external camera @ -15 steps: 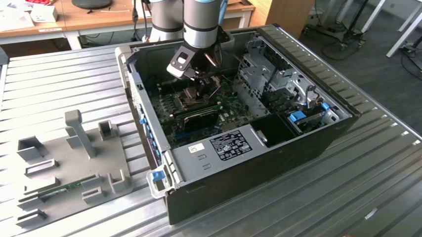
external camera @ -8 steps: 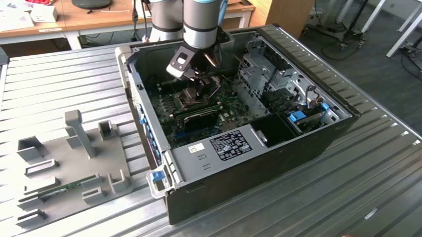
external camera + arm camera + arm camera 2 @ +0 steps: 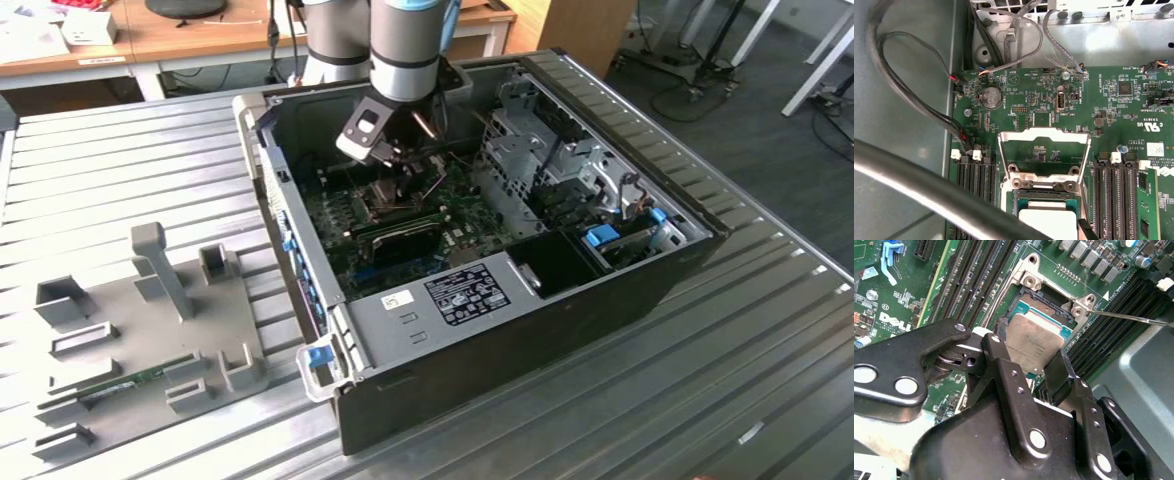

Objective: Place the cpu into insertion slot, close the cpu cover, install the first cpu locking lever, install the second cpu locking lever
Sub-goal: 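Place the cpu into insertion slot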

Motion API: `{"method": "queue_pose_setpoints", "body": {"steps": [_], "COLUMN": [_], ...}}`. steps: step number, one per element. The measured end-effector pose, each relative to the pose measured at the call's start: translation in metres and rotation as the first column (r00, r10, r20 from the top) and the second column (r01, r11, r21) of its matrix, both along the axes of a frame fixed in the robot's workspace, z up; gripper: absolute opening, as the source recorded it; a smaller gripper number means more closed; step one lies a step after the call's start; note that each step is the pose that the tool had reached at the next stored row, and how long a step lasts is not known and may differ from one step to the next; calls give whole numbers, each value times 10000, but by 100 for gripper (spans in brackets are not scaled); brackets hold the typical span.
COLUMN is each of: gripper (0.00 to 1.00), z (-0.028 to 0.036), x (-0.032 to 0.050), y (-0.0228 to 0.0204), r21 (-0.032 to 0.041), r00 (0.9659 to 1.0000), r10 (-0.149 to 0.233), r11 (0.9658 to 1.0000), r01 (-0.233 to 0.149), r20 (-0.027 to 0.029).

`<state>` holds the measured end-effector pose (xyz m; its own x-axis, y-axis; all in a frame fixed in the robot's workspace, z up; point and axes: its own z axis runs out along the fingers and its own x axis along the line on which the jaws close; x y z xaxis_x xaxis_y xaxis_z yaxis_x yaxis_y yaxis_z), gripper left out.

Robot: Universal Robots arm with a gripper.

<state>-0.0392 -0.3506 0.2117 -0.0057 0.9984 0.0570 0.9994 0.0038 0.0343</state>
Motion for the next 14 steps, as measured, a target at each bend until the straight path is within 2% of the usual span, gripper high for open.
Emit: {"method": "queue_pose_setpoints", "body": {"steps": [14], "gripper": [54], "z": [-42], "x": [-3], "y": [13], "r21": [6], "r00": [10000], "r10": [-1], "r11": [10000], "r01": [1], "r20": [0]}}
